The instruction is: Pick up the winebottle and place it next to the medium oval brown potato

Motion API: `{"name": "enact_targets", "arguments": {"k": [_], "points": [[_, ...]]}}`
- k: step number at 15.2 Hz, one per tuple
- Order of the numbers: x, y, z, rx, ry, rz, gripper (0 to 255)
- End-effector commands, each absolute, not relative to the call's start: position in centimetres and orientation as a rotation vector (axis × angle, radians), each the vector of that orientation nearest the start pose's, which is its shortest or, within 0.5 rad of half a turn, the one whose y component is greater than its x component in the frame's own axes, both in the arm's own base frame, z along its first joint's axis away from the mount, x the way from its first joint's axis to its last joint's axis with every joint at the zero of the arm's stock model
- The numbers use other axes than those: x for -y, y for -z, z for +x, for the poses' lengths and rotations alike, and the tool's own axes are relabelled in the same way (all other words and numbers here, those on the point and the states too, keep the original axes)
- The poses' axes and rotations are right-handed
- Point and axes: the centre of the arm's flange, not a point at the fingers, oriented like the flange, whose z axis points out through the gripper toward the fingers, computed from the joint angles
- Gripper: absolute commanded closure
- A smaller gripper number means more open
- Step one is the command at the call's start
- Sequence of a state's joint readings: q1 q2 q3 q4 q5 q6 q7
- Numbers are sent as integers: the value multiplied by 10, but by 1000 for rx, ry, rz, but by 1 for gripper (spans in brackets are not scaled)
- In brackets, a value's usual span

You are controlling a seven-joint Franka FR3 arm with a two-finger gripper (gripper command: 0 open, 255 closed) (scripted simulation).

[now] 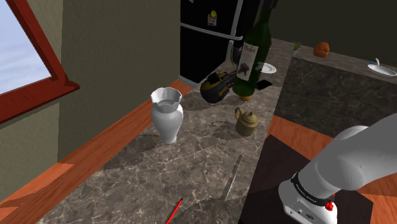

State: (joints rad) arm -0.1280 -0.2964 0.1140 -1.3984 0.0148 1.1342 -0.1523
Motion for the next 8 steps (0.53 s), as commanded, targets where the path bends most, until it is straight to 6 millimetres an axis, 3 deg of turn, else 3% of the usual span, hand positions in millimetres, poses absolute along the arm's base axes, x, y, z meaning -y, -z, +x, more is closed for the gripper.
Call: {"name": "enact_targets", "arguments": {"k": [1,8], "points": [[12,-794,385,225,47,-3155,255],[98,-763,396,225,47,-3155,255]]}}
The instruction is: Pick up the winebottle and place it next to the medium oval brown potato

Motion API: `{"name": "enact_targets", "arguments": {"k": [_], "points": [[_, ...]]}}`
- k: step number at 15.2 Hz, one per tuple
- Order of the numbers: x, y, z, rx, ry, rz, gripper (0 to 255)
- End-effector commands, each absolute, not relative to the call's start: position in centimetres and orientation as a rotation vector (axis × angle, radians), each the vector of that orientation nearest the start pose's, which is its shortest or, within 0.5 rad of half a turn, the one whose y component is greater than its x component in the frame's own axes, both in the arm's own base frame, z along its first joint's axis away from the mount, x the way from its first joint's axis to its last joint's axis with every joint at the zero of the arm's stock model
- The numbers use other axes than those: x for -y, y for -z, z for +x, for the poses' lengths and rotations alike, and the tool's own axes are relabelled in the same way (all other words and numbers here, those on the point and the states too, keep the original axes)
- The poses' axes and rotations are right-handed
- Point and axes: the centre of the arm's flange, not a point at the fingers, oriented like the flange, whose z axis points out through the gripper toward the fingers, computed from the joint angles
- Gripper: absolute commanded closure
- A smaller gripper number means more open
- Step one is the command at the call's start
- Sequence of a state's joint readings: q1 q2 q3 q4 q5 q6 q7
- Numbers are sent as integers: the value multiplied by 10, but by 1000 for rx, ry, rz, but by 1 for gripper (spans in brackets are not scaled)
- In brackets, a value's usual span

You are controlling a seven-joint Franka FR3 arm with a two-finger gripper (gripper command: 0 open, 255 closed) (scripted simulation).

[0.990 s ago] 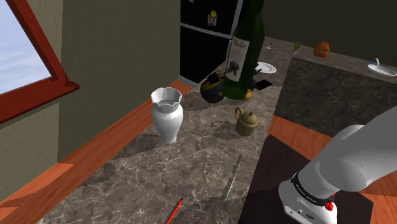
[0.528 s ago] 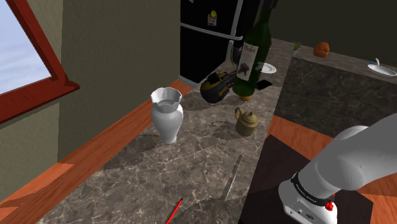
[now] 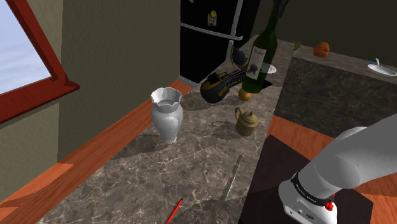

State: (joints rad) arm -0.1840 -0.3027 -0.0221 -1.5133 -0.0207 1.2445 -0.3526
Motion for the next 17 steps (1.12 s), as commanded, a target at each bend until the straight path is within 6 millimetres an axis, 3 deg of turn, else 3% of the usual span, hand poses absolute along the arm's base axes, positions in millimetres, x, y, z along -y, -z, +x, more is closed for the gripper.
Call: {"name": "enact_targets", "arguments": {"k": [1,17], "points": [[111,-758,397,225,47,-3155,255],[308,-687,422,225,47,-3155,255]]}}
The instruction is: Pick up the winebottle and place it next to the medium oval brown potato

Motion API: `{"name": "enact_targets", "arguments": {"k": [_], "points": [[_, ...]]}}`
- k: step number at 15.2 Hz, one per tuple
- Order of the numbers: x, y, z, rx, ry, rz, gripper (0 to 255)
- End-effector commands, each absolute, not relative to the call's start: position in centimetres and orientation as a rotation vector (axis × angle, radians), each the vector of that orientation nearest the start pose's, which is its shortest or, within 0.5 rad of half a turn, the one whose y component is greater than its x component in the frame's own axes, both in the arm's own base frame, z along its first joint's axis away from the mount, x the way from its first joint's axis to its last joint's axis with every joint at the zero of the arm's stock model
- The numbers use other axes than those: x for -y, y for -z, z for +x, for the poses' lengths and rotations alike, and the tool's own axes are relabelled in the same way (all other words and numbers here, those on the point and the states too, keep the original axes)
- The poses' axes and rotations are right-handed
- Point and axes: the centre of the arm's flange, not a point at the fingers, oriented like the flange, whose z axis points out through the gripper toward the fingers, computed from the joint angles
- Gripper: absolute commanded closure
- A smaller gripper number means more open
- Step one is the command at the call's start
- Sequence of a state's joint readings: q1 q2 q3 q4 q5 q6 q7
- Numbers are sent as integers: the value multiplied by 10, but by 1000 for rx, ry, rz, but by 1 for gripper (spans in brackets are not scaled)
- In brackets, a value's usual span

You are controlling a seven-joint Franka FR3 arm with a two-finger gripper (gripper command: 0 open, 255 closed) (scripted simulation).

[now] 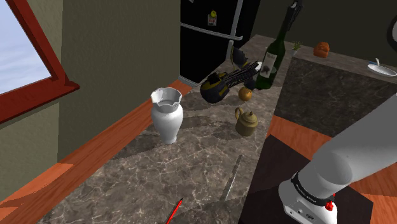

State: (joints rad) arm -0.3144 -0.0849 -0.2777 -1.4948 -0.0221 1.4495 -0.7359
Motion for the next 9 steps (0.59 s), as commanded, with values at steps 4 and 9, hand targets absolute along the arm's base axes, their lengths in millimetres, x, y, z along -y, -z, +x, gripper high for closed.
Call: {"name": "enact_targets", "arguments": {"k": [4,9], "points": [[357,-669,429,225,47,-3155,255],[419,-647,436,225,47,-3155,255]]}}
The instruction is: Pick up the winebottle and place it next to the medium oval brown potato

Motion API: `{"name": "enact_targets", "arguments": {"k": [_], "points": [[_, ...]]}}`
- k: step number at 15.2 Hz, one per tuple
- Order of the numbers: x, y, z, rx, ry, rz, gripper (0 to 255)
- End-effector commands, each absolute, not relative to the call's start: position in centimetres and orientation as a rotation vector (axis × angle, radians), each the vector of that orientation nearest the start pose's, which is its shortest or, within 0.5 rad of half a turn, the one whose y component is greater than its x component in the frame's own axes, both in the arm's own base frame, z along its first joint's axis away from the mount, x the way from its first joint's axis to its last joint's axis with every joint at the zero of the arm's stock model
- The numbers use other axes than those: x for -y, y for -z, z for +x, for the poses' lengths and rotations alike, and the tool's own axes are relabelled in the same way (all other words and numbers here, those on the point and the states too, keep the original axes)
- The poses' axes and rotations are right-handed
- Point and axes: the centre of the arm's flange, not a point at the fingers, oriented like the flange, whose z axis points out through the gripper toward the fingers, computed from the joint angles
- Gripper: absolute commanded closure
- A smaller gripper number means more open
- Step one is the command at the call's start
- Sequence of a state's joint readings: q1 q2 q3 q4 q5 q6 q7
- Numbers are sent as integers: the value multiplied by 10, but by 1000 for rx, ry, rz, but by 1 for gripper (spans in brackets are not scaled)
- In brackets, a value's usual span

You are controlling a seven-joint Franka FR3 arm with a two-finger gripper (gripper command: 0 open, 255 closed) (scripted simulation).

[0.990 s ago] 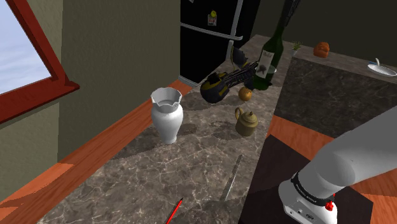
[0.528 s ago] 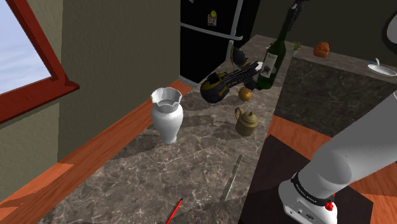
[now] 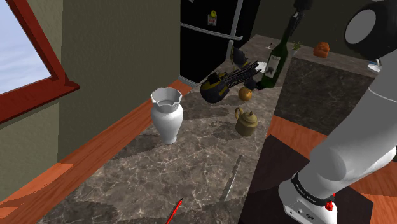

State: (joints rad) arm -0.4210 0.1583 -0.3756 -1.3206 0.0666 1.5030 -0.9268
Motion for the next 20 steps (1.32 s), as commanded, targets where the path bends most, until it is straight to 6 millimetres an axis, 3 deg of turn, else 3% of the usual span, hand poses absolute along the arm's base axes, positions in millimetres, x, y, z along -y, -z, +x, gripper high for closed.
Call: {"name": "enact_targets", "arguments": {"k": [1,5,20], "points": [[431,-643,438,225,47,-3155,255],[477,-626,444,225,47,-3155,255],[477,-547,444,225,47,-3155,255]]}}
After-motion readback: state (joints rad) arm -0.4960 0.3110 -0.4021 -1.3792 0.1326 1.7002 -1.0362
